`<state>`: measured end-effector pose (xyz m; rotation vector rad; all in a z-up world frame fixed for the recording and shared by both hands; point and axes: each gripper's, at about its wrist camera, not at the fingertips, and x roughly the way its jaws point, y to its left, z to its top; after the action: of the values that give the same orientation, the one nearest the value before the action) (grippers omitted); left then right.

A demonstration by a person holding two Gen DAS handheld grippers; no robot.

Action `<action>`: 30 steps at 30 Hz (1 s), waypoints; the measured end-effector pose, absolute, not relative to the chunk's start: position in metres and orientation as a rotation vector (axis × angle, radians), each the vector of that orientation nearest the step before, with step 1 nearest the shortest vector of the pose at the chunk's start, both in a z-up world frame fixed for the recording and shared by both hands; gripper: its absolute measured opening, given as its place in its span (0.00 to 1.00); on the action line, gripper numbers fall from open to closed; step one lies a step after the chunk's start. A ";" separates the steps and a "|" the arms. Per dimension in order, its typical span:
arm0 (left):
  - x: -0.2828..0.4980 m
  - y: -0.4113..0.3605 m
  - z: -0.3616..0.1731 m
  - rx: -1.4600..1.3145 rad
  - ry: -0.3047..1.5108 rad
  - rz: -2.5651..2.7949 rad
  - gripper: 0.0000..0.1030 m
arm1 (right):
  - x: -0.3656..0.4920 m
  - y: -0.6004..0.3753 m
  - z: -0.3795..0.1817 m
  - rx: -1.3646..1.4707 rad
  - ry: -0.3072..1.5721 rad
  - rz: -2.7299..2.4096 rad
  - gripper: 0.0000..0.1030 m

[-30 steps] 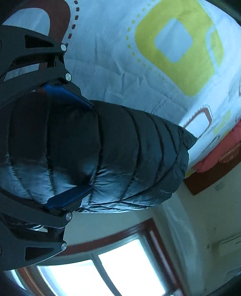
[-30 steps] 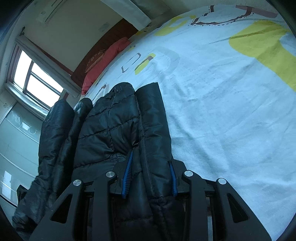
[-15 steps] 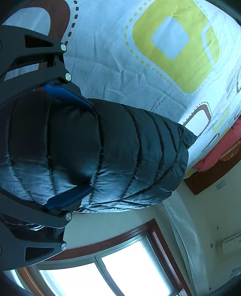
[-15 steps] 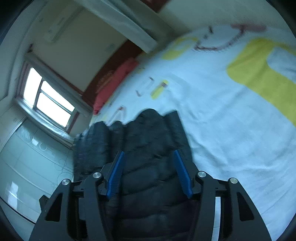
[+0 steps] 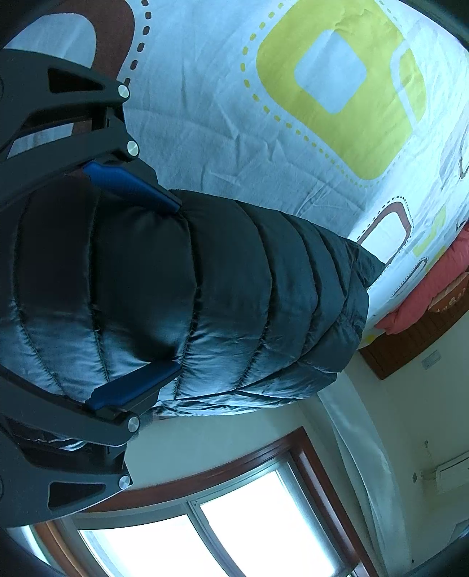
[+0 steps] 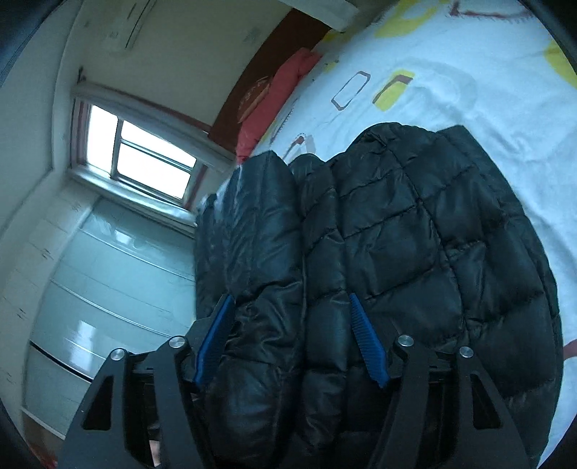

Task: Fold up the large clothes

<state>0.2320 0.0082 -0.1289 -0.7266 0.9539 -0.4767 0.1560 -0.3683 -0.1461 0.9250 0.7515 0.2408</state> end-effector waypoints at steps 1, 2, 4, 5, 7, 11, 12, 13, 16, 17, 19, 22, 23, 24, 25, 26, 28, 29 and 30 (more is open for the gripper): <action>0.232 0.007 -0.128 -0.722 0.954 -0.474 0.80 | 0.154 -0.367 -0.146 0.913 0.750 0.232 0.24; 0.232 0.007 -0.127 -0.715 0.955 -0.475 0.80 | 0.153 -0.365 -0.144 0.908 0.744 0.230 0.20; 0.230 0.007 -0.122 -0.715 0.946 -0.487 0.80 | 0.145 -0.365 -0.129 0.858 0.706 0.203 0.14; 0.230 0.007 -0.119 -0.729 0.940 -0.501 0.80 | 0.137 -0.370 -0.116 0.819 0.663 0.175 0.13; 0.229 0.007 -0.112 -0.760 0.935 -0.528 0.80 | 0.126 -0.381 -0.102 0.801 0.625 0.148 0.12; 0.226 -0.012 -0.099 -0.707 0.912 -0.588 0.80 | 0.109 -0.415 -0.102 0.785 0.619 0.055 0.12; 0.226 -0.017 -0.100 -0.697 0.921 -0.595 0.80 | 0.105 -0.427 -0.112 0.805 0.632 0.031 0.12; 0.227 -0.023 -0.104 -0.686 0.936 -0.596 0.80 | 0.102 -0.434 -0.121 0.821 0.645 0.014 0.12; 0.228 -0.040 -0.120 -0.640 0.987 -0.556 0.80 | 0.102 -0.442 -0.148 0.858 0.686 0.004 0.12; 0.228 -0.044 -0.124 -0.614 0.997 -0.536 0.80 | 0.104 -0.441 -0.153 0.866 0.692 0.007 0.13; 0.232 -0.048 -0.135 -0.583 1.027 -0.502 0.81 | 0.110 -0.438 -0.163 0.867 0.703 0.011 0.13; 0.238 -0.048 -0.149 -0.584 1.081 -0.475 0.81 | 0.114 -0.438 -0.173 0.858 0.718 0.014 0.14; 0.239 -0.049 -0.152 -0.574 1.086 -0.466 0.82 | 0.114 -0.438 -0.175 0.859 0.719 0.016 0.14; 0.240 -0.051 -0.154 -0.561 1.088 -0.460 0.82 | 0.114 -0.438 -0.177 0.862 0.720 0.018 0.14; 0.241 -0.052 -0.156 -0.552 1.091 -0.457 0.82 | 0.116 -0.438 -0.178 0.871 0.722 0.020 0.14; 0.242 -0.053 -0.158 -0.545 1.095 -0.455 0.83 | 0.121 -0.439 -0.178 0.880 0.724 0.021 0.14; 0.243 -0.053 -0.159 -0.552 1.102 -0.461 0.83 | 0.120 -0.442 -0.178 0.896 0.726 0.032 0.15; 0.244 -0.051 -0.159 -0.562 1.103 -0.470 0.83 | 0.121 -0.446 -0.178 0.903 0.725 0.036 0.16; 0.243 -0.050 -0.157 -0.568 1.102 -0.478 0.82 | 0.119 -0.449 -0.175 0.909 0.722 0.038 0.20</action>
<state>0.2434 -0.0500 -0.1570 -0.5685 1.1016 -0.4782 0.1186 -0.4487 -0.1746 0.9094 0.7223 0.0376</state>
